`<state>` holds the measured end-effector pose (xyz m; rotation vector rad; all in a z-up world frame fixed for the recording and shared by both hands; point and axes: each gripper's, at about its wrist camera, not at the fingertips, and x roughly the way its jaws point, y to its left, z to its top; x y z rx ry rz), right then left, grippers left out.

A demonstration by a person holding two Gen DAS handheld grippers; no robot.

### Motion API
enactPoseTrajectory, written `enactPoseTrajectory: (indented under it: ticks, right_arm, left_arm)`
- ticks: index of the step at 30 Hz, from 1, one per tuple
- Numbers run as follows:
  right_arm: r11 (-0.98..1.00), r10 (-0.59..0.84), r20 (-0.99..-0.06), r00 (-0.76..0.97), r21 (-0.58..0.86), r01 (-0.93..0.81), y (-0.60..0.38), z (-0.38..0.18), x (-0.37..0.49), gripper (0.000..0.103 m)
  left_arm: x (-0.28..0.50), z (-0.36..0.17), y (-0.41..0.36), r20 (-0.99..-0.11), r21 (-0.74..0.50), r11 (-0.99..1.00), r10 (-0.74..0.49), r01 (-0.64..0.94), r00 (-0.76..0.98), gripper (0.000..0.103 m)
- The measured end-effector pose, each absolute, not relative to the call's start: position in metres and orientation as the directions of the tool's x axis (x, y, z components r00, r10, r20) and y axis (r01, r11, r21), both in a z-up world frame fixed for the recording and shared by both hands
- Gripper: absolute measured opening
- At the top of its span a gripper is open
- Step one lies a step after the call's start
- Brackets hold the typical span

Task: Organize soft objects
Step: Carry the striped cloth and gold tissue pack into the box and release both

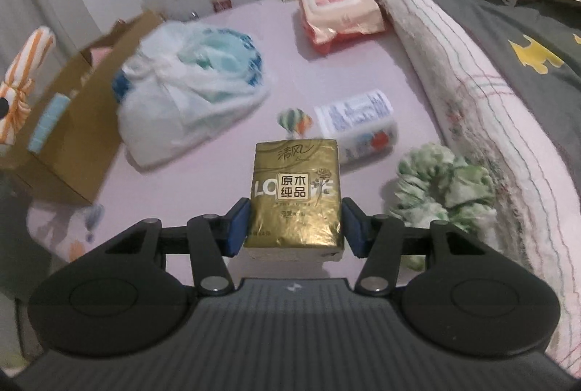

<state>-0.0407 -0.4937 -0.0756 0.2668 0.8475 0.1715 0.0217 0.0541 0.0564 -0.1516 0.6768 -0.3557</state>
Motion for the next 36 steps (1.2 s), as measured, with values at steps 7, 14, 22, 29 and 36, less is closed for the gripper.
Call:
enactPoseTrajectory:
  ticks: [7, 14, 22, 29, 36]
  right_arm:
    - [0.91, 0.365, -0.643, 0.674, 0.4, -0.111, -0.474, -0.049, -0.03, 0.052]
    - [0.838, 0.508, -0.572, 0.644, 0.501, -0.217, -0.441, -0.028, 0.001, 0.052]
    - [0.738, 0.667, -0.508, 0.545, 0.548, -0.393, -0.373, 0.007, 0.067, 0.052]
    - [0.661, 0.75, -0.515, 0.415, 0.546, -0.516, -0.276, 0.026, 0.129, 0.052]
    - [0.703, 0.704, -0.573, 0.421, 0.472, -0.532, -0.208, 0.023, 0.168, 0.055]
  left_arm:
    - [0.07, 0.038, 0.106, -0.655, -0.208, 0.97, -0.234, 0.126, 0.719, 0.039]
    - [0.133, -0.013, 0.123, -0.78, -0.195, 0.979, -0.195, 0.065, 0.594, 0.039]
    - [0.165, -0.042, 0.129, -0.843, -0.155, 0.988, -0.141, 0.017, 0.519, 0.039]
    - [0.174, -0.049, 0.134, -0.848, -0.174, 0.985, -0.147, -0.006, 0.51, 0.039]
    - [0.176, -0.05, 0.136, -0.851, -0.191, 0.981, -0.159, -0.014, 0.501, 0.04]
